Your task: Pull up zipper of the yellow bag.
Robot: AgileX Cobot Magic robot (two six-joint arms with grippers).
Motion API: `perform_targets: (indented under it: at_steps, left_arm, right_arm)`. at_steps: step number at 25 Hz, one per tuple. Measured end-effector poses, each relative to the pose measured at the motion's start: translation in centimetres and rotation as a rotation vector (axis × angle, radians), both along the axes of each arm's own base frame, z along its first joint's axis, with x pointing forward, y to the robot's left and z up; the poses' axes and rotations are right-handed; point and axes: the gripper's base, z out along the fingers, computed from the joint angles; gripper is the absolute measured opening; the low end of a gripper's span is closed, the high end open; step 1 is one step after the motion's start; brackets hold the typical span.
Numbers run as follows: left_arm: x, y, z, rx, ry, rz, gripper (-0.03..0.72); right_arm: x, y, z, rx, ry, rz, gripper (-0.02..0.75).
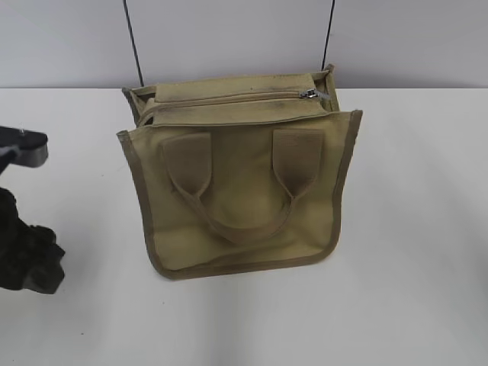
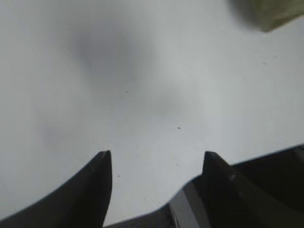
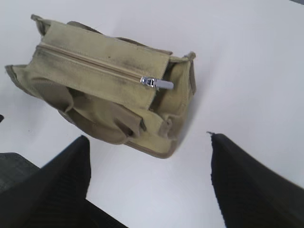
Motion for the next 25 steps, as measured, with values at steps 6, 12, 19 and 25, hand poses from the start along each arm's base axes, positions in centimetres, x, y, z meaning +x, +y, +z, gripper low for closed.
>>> perform_targets:
  at_steps: [6, 12, 19, 25]
  left_arm:
    - [-2.4, 0.4, 7.2, -0.096, -0.039, -0.04, 0.461]
    - [-9.1, 3.9, 12.6, -0.201, -0.243, -0.066, 0.524]
    - [-15.9, 8.3, 14.6, -0.259, -0.57, -0.066, 0.526]
    - [-18.1, 9.5, 11.7, -0.288, -0.63, -0.065, 0.526]
  right_arm:
    - [-7.9, -2.7, -1.5, -0.028, -0.069, -0.025, 0.575]
    - [-16.1, -5.2, -5.1, -0.04, -0.134, -0.035, 0.575]
    - [-22.9, -7.6, -9.7, -0.046, -0.211, -0.084, 0.575]
    - [-24.5, -8.6, -14.4, -0.103, -0.218, -0.119, 0.575]
